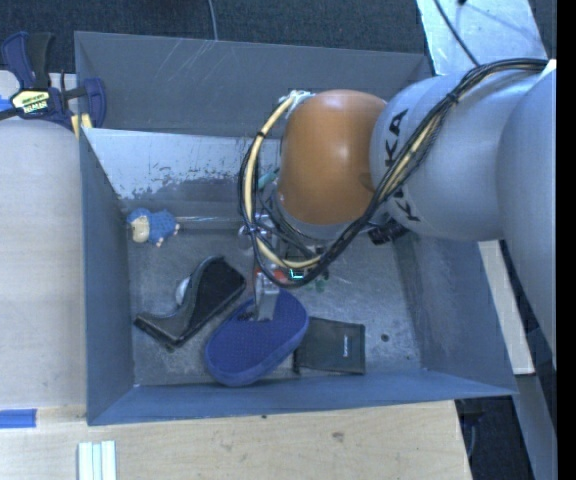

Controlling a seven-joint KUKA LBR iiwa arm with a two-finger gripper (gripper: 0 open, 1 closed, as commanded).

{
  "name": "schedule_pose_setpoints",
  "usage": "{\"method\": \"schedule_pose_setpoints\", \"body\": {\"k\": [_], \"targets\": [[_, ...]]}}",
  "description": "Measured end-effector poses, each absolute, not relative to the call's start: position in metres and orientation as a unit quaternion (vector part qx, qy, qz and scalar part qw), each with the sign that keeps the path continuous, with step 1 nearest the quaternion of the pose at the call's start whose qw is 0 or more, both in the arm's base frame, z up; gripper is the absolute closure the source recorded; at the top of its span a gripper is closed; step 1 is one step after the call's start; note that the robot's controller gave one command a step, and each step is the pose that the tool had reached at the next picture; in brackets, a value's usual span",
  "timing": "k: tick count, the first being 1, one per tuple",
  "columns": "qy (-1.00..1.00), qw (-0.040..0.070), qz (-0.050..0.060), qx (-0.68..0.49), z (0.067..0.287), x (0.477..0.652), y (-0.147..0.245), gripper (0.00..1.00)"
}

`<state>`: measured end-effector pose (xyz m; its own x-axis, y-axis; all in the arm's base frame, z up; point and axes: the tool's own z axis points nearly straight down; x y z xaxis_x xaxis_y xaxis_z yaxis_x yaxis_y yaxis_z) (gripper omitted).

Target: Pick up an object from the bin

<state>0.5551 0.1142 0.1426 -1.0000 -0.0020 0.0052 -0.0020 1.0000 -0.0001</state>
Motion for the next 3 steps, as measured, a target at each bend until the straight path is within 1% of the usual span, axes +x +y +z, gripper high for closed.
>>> {"method": "schedule_pose_setpoints", "body": {"k": [1, 2, 3], "targets": [[-0.989, -0.003, 0.000, 0.150, 0.149, 0.594, 0.131, 0.00], [-0.970, 0.000, 0.004, 0.244, 0.075, 0.583, 0.157, 0.00], [-0.970, 0.001, 0.003, 0.243, 0.075, 0.583, 0.158, 1.00]]}}
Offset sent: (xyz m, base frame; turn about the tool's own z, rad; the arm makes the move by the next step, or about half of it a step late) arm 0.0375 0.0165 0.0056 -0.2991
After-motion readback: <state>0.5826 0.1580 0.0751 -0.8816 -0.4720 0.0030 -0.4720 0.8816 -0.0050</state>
